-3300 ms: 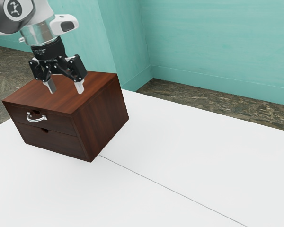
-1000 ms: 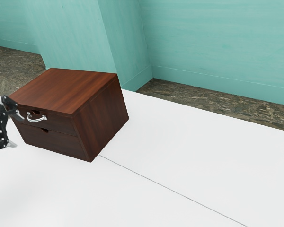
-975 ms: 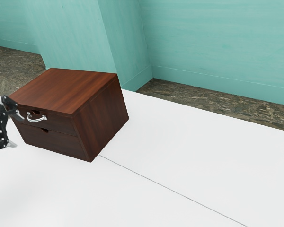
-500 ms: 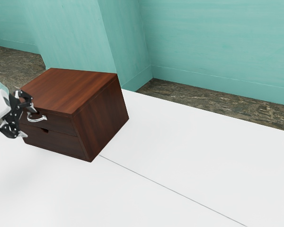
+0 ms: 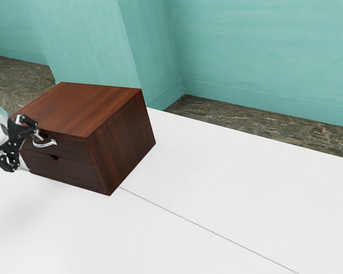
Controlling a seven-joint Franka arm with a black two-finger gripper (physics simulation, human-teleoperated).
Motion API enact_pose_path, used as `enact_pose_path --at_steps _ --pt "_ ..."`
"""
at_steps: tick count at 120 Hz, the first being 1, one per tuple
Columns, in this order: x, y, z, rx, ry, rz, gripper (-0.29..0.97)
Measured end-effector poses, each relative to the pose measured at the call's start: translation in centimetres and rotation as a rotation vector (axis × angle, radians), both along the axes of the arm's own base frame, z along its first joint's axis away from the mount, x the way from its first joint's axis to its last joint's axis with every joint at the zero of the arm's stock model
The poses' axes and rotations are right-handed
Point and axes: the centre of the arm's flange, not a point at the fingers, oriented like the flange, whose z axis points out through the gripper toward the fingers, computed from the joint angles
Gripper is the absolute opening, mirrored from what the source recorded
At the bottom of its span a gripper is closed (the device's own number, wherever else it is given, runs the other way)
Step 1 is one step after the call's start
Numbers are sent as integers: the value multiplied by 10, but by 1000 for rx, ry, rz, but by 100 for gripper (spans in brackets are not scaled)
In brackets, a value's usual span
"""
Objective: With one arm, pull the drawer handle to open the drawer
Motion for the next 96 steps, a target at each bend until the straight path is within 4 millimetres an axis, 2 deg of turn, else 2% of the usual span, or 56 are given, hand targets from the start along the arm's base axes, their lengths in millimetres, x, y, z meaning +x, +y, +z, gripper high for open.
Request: enact_pose_path --at_steps 6,27,43,58,62,74,96 --pt "0 0 -1 1 1 -4 68" --pt "-3 0 -4 5 7 -14 68" --pt "-17 -2 -3 14 11 -10 63" --pt "-31 -5 -4 14 17 -2 67" --pt "-34 -7 -3 16 17 -1 63" --pt "-43 -11 -5 18 24 -1 69" --pt "-56 -21 -7 25 28 -6 67"
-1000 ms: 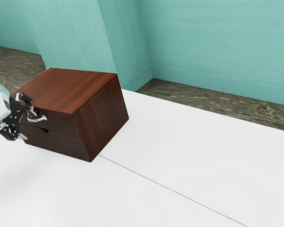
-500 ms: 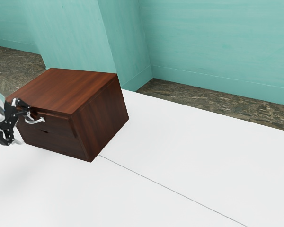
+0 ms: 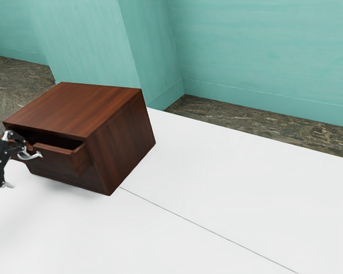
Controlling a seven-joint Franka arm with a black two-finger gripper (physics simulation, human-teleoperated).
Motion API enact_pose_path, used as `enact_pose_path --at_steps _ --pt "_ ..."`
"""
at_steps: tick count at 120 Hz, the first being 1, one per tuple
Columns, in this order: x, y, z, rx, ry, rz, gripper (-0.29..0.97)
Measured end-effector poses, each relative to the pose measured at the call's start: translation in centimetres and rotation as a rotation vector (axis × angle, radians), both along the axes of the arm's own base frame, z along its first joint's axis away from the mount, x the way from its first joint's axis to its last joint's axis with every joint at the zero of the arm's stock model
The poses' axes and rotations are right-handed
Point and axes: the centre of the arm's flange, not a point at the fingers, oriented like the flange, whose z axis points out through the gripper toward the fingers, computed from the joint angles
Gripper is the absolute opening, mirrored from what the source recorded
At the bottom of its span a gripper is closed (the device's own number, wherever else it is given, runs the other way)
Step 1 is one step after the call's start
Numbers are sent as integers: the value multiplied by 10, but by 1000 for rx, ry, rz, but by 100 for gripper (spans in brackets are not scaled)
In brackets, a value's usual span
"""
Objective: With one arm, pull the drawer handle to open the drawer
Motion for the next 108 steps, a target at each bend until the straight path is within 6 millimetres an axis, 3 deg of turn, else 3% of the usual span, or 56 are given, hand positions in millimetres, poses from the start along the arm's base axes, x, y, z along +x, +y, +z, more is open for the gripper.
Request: enact_pose_path --at_steps 108 --pt "-74 -19 2 -6 -28 46 68"
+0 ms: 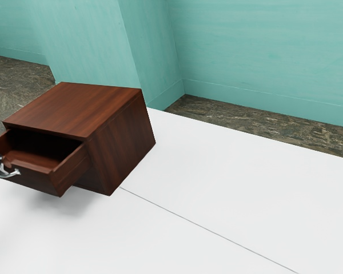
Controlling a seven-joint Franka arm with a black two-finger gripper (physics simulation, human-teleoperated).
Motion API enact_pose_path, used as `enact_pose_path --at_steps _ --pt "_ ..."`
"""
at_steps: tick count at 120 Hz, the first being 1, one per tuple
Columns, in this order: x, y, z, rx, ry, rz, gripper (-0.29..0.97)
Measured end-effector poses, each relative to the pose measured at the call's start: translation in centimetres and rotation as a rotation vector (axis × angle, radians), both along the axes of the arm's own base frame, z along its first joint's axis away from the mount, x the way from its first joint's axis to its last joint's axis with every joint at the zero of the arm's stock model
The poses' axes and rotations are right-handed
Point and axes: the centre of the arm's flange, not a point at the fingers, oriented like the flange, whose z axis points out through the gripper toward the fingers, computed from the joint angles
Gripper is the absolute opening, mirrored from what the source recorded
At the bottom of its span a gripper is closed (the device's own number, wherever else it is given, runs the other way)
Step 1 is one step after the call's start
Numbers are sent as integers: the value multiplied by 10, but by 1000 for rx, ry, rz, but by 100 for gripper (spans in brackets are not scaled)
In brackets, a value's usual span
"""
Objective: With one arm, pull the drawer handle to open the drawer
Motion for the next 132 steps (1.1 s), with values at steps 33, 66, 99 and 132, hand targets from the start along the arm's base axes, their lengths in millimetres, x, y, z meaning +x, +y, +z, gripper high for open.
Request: enact_pose_path --at_steps 33,66,99,132 --pt "-21 -3 -1 2 -7 22 68" --pt "-40 -8 -3 2 -7 47 69" --pt "-57 -9 -4 -5 -14 65 68" --pt "-71 -12 -6 -4 -17 76 67"
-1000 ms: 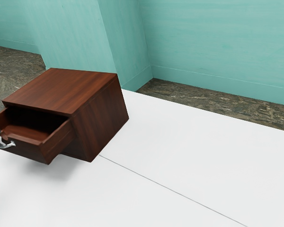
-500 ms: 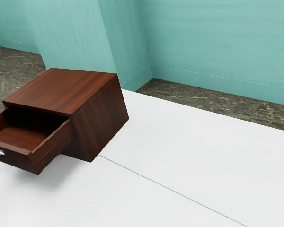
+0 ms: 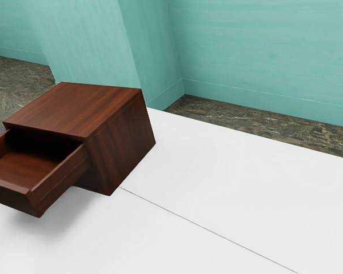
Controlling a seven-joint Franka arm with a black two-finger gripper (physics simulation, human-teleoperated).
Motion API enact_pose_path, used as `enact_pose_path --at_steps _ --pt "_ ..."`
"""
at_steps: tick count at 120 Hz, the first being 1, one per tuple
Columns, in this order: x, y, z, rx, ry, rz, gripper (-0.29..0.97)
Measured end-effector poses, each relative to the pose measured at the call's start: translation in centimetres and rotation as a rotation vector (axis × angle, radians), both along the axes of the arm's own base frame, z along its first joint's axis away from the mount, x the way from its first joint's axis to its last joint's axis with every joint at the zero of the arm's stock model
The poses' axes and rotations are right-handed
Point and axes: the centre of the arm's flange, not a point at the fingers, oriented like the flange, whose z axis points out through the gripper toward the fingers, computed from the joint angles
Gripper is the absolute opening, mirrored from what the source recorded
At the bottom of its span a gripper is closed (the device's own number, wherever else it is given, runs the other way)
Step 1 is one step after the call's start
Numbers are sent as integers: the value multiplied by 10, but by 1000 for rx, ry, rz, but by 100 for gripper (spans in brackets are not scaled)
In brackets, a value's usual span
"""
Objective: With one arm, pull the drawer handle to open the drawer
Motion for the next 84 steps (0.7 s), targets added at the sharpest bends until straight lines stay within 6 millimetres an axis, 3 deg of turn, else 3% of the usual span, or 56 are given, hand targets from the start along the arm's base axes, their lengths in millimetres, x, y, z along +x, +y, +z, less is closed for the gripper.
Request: enact_pose_path --at_steps 29,66,76,84 --pt "0 -4 5 3 -11 -5 55" --pt "7 -19 21 28 -32 -32 63" --pt "7 -27 39 48 -50 -34 64" --pt "-4 -27 80 53 -93 16 65"
